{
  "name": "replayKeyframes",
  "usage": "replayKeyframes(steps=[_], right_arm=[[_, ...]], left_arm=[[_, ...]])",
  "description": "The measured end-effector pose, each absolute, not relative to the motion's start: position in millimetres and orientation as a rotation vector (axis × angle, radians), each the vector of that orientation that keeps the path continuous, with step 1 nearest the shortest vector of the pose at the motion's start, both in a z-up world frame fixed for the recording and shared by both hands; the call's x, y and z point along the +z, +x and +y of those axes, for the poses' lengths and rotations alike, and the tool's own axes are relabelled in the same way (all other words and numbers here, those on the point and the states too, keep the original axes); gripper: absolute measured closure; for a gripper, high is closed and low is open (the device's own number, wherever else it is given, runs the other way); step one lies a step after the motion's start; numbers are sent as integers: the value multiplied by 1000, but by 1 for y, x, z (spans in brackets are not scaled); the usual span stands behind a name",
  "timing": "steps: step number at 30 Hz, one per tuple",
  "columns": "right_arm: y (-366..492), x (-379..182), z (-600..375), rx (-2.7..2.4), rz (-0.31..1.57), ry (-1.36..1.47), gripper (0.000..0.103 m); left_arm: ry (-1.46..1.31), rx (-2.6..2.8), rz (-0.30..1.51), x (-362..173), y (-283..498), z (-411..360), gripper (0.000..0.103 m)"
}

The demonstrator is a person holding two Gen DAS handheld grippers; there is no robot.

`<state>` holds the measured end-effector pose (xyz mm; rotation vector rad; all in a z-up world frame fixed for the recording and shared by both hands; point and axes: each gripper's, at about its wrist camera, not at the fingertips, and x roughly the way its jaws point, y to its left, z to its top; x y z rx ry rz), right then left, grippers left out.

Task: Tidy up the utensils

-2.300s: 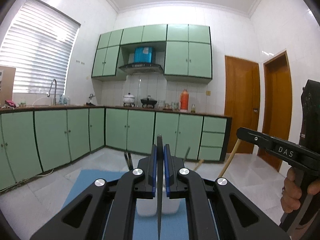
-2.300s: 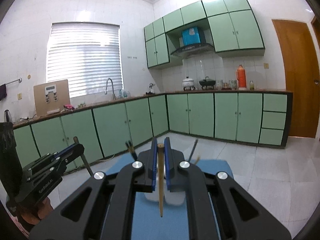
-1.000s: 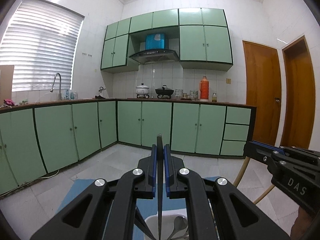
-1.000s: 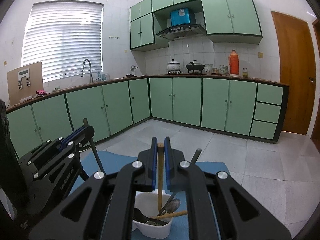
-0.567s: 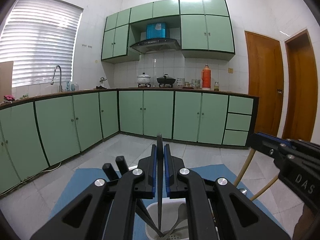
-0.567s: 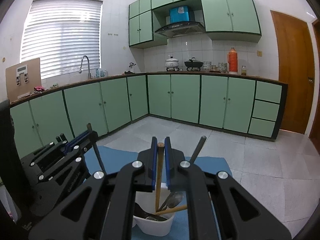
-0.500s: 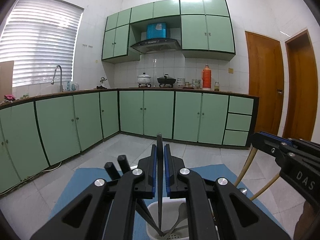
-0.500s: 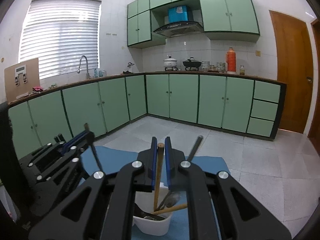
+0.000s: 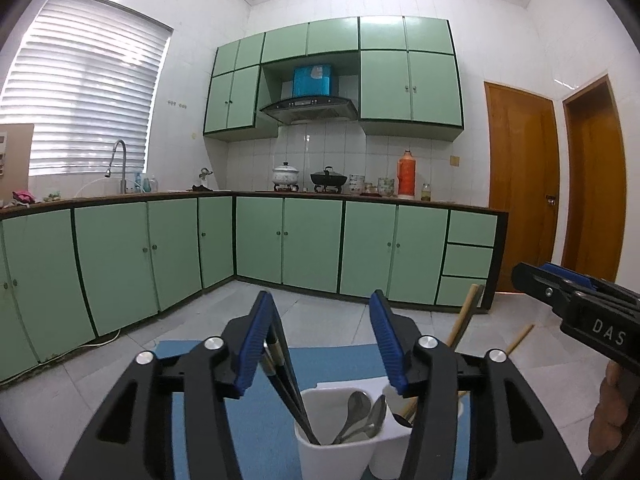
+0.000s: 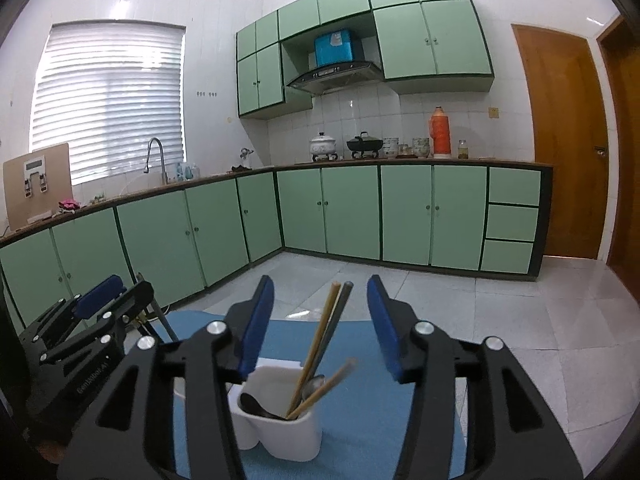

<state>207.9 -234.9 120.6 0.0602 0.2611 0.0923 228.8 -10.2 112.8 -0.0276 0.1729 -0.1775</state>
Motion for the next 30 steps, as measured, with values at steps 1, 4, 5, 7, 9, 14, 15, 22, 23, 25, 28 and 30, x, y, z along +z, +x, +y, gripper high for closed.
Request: replayKeyframes(steps=[1,4,5,7,9,14,15,22,23,25,28,30], right_arm=[[203,120,-236,90,259,59,52],[186,116,-240,87,256,66,49],[180,114,-242,88,256,68,48],[169,111,-243,83,253,67,46],[158,107,-245,80,252,70,44],[131,101,-245,82,252,69,33],[126,100,-244,83,252,64,28],[90,96,-234,101,245,29,9],[86,96,-234,104,245,26,7],[77,96,-231,113,244,18,5],[65,96,-226,121,241,6,5],[58,96,-224,120,245,3,5]], left_arm=[[-27,-177,169,114,225,-10,50],[-30,-179,157,119,209,-6,47],[-31,-179,154,120,206,-6,45],[-31,-179,145,122,194,-4,43],[-27,-174,145,123,184,-3,40],[-24,-182,156,120,157,0,32],[-22,-183,157,119,151,0,29],[-13,-173,155,111,112,10,12],[-10,-170,156,110,107,12,10],[-8,-167,161,109,99,14,7],[-14,-164,168,108,87,17,6],[-11,-159,174,107,77,18,6]])
